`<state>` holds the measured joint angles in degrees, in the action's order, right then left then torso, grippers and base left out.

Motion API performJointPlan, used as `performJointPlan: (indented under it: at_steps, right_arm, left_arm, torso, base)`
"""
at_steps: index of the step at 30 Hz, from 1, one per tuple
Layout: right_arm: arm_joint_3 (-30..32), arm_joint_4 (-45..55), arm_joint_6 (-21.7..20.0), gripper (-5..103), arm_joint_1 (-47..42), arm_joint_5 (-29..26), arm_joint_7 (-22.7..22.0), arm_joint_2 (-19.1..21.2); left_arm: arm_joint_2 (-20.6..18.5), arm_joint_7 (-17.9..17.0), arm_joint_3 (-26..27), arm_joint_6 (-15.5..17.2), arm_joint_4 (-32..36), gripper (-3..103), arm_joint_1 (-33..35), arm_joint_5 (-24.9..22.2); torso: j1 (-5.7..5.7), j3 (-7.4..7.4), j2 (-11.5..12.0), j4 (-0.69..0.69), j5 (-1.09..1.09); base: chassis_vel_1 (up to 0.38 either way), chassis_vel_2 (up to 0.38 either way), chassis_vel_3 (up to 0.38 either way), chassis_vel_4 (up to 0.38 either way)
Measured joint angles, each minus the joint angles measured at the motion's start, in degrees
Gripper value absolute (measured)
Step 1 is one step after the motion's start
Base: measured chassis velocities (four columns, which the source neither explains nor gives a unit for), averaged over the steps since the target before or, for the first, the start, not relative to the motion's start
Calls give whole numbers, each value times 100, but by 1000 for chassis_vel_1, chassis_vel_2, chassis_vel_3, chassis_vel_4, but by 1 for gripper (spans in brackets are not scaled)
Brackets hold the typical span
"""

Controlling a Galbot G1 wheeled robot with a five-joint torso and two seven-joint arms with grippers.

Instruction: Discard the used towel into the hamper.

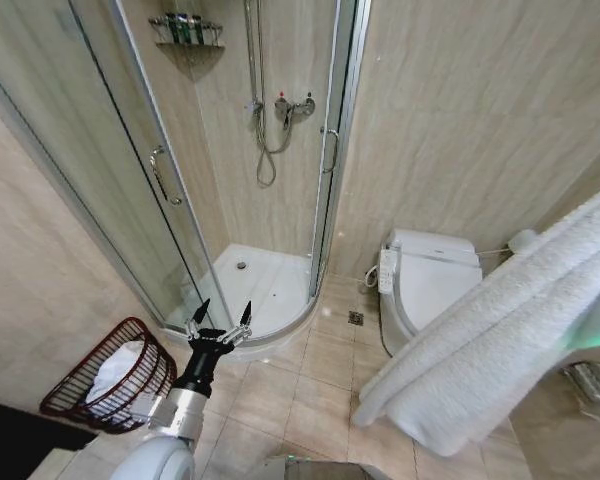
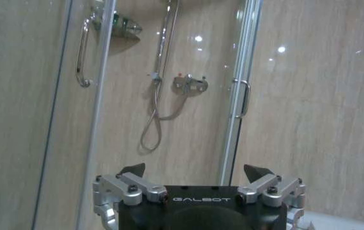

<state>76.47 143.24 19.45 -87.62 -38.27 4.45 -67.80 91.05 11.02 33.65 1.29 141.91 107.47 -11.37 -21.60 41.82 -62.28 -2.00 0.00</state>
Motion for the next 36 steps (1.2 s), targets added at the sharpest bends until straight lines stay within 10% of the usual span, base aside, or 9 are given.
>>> performJointPlan:
  at_steps: [36]
  right_arm:
    - [61, 0, -23, 8, -48, -161, -77, 173]
  left_arm:
    - [0, 0, 0, 0, 0, 100, 0, 0]
  torso:
    - [-497, 602, -1100, 0, 0]
  base:
    - [0, 0, 0, 0]
